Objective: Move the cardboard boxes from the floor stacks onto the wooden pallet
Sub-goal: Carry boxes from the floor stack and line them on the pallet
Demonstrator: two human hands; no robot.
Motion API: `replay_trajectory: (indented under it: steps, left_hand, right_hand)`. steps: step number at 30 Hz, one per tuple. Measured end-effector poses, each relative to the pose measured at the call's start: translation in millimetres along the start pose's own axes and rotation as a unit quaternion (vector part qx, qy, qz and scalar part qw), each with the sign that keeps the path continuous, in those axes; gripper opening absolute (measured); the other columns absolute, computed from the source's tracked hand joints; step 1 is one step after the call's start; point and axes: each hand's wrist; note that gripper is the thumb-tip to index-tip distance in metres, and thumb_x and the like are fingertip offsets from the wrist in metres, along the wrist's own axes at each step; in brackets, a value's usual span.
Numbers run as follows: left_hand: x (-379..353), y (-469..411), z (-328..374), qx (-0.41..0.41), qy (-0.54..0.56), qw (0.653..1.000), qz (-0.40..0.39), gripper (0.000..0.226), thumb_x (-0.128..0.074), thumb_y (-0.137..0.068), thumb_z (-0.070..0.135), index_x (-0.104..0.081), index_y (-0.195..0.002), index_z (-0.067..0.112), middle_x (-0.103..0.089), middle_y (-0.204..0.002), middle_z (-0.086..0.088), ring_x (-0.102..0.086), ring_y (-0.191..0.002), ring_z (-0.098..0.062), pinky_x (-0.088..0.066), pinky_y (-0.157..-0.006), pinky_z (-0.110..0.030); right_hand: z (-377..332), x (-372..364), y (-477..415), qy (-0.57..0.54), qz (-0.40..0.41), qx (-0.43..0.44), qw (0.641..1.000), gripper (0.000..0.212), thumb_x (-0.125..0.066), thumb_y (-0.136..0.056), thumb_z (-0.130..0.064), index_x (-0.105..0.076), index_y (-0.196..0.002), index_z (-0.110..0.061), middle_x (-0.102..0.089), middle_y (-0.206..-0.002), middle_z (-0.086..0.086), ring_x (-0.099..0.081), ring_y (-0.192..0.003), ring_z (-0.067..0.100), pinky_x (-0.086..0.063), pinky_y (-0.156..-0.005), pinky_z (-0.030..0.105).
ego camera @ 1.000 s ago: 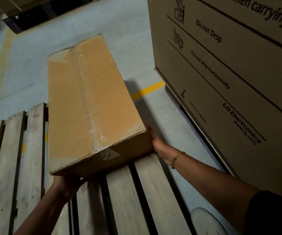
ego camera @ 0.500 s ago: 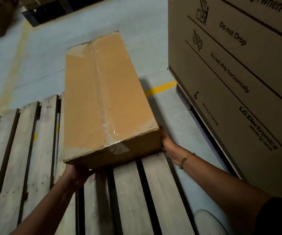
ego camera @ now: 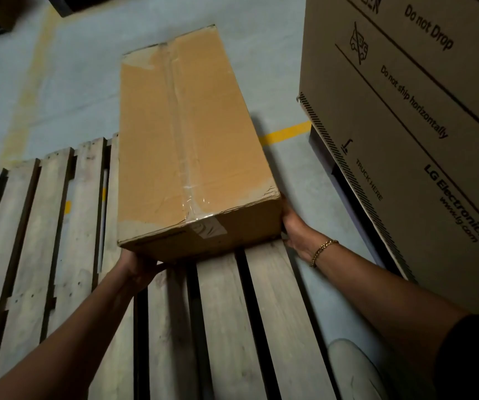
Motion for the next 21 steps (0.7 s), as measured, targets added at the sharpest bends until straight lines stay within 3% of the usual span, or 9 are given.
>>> replay_trajectory:
  steps: [2, 3, 6, 8, 12, 14, 16, 18, 21]
  left_hand:
    - [0, 0, 1, -0.001, -0.003, 1.000, -0.005, 0.055, -0.022, -0.108, 0.042, -0.044, -0.150, 0.013, -0.046, -0.149, -0.019, -0.042, -0.137, -0.044, -0.039, -0.105, -0.059]
    - [0, 0, 1, -0.003, -0.002, 1.000, -0.007, 0.055, -0.023, -0.108, 0.043, -0.044, -0.150, 0.014, -0.047, -0.149, -0.019, -0.043, -0.137, -0.043, -0.039, -0.106, -0.060]
    - [1, 0, 1, -0.007, -0.001, 1.000, -0.011, 0.052, -0.025, -0.109, 0.042, -0.046, -0.149, 0.017, -0.048, -0.148, -0.018, -0.046, -0.134, -0.043, -0.039, -0.108, -0.065]
    - [1, 1, 0, -0.010, -0.002, 1.000, -0.017, 0.051, -0.026, -0.109, 0.042, -0.047, -0.148, 0.017, -0.050, -0.147, -0.017, -0.048, -0.133, -0.042, -0.042, -0.106, -0.064]
    - [-2, 2, 0, -0.018, -0.014, 1.000, -0.020, 0.048, -0.026, -0.109, 0.043, -0.052, -0.142, 0.019, -0.054, -0.142, -0.015, -0.051, -0.130, -0.041, -0.042, -0.106, -0.065]
    - [-3, 3, 0, -0.019, -0.015, 0.999, -0.027, 0.048, -0.026, -0.109, 0.041, -0.052, -0.142, 0.019, -0.055, -0.141, -0.014, -0.052, -0.129, -0.040, -0.046, -0.101, -0.062]
    - [-4, 3, -1, -0.021, -0.019, 0.999, -0.035, 0.044, -0.027, -0.109, 0.039, -0.054, -0.138, 0.020, -0.057, -0.138, -0.013, -0.053, -0.127, -0.038, -0.048, -0.097, -0.059]
    - [-2, 4, 1, -0.025, -0.029, 0.998, -0.048, 0.038, -0.028, -0.109, 0.035, -0.056, -0.130, 0.021, -0.058, -0.132, -0.012, -0.054, -0.124, -0.037, -0.048, -0.099, -0.058]
    - [6, 3, 8, -0.046, -0.101, 0.993, -0.029, 0.031, -0.035, -0.109, 0.030, -0.058, -0.127, 0.019, -0.064, -0.118, -0.007, -0.057, -0.121, -0.035, -0.050, -0.098, -0.051]
  right_hand:
    - [0, 0, 1, 0.006, 0.001, -0.005, 1.000, 0.060, -0.015, -0.106, -0.058, -0.024, -0.160, -0.036, -0.032, -0.164, -0.007, -0.028, -0.151, 0.017, -0.030, -0.114, 0.032]
    - [-1, 0, 2, 0.010, -0.001, -0.005, 1.000, 0.059, -0.014, -0.106, -0.056, -0.027, -0.159, -0.033, -0.037, -0.160, -0.008, -0.038, -0.144, 0.013, -0.038, -0.101, 0.020]
    - [-6, 1, 10, 0.018, 0.007, 0.003, 1.000, 0.053, -0.015, -0.109, -0.048, -0.043, -0.149, -0.027, -0.055, -0.127, -0.012, -0.057, -0.086, -0.011, -0.044, -0.053, 0.003]
    - [-9, 0, 13, 0.011, 0.013, -0.001, 1.000, 0.049, -0.014, -0.109, -0.049, -0.046, -0.143, -0.032, -0.058, -0.111, -0.017, -0.054, -0.072, -0.017, -0.044, -0.048, 0.005]
    - [-6, -3, 9, -0.008, 0.016, -0.021, 1.000, 0.055, -0.014, -0.107, -0.054, -0.046, -0.146, -0.031, -0.060, -0.123, -0.013, -0.057, -0.090, -0.005, -0.050, -0.061, 0.012]
    - [-5, -3, 6, -0.015, 0.007, -0.028, 0.999, 0.061, -0.015, -0.106, -0.059, -0.046, -0.149, -0.030, -0.059, -0.136, -0.009, -0.060, -0.108, 0.005, -0.054, -0.087, 0.021]
    - [-2, -1, 3, -0.023, 0.012, -0.038, 0.999, 0.061, -0.018, -0.104, -0.064, -0.050, -0.145, -0.033, -0.062, -0.135, -0.008, -0.056, -0.123, 0.012, -0.043, -0.113, 0.041]
    - [0, 3, 2, -0.028, 0.007, -0.047, 0.999, 0.061, -0.023, -0.100, -0.072, -0.053, -0.141, -0.039, -0.064, -0.132, -0.011, -0.051, -0.131, 0.014, -0.034, -0.118, 0.055]
    - [-1, 14, 1, -0.014, -0.015, -0.045, 0.999, 0.081, -0.033, -0.077, -0.094, -0.048, -0.145, -0.052, -0.051, -0.151, -0.012, -0.036, -0.147, 0.018, -0.018, -0.118, 0.069]
Point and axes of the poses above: each hand's wrist, its own y-axis away from the middle knuckle, its own x-axis out of the back of the hand, z = x × y
